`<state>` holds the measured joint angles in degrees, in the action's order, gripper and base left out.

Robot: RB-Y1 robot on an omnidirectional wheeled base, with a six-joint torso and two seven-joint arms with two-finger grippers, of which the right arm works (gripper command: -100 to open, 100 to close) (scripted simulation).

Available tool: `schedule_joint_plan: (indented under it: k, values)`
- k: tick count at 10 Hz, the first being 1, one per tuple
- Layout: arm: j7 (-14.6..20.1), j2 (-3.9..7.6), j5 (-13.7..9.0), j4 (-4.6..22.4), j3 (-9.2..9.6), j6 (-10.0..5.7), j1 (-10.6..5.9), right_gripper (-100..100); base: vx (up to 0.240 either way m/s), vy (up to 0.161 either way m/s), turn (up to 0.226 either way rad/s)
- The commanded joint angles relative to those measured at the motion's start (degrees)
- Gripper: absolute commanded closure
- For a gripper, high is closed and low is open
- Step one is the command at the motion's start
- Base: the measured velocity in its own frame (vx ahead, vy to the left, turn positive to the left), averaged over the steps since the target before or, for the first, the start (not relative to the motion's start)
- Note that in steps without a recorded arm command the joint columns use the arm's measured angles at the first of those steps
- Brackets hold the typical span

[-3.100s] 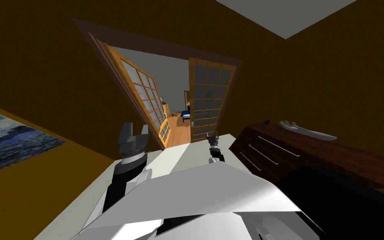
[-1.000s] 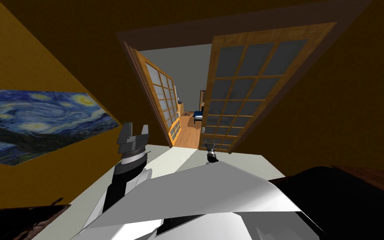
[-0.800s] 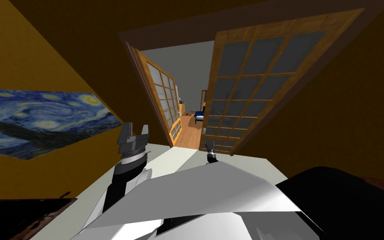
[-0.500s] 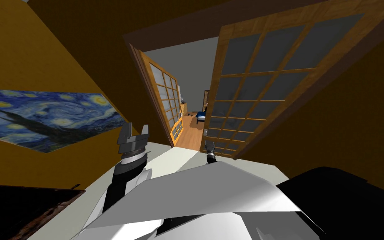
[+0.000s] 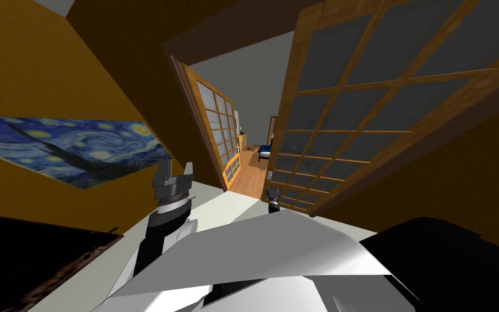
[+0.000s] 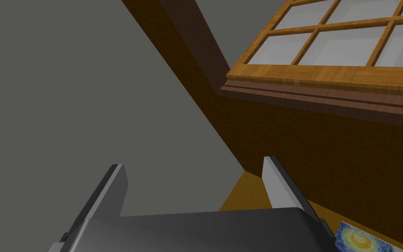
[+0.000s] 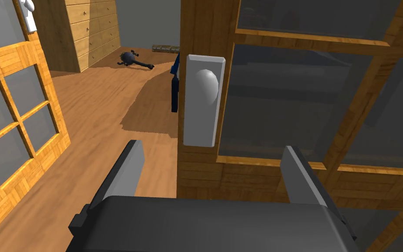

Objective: Push the door open

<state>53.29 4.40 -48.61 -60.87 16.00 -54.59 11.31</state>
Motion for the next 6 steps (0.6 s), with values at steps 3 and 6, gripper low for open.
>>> schedule_joint_plan:
  k: [3,6]
  values:
    - [2.6,-0.45,-2.1,3.9,0.8,-1.54,-1.12,-100,0.061,-0.058,0.104]
    - [3.0,-0.15,-2.4,4.2,0.67,-1.57,-1.18,-100,0.074,-0.049,0.055]
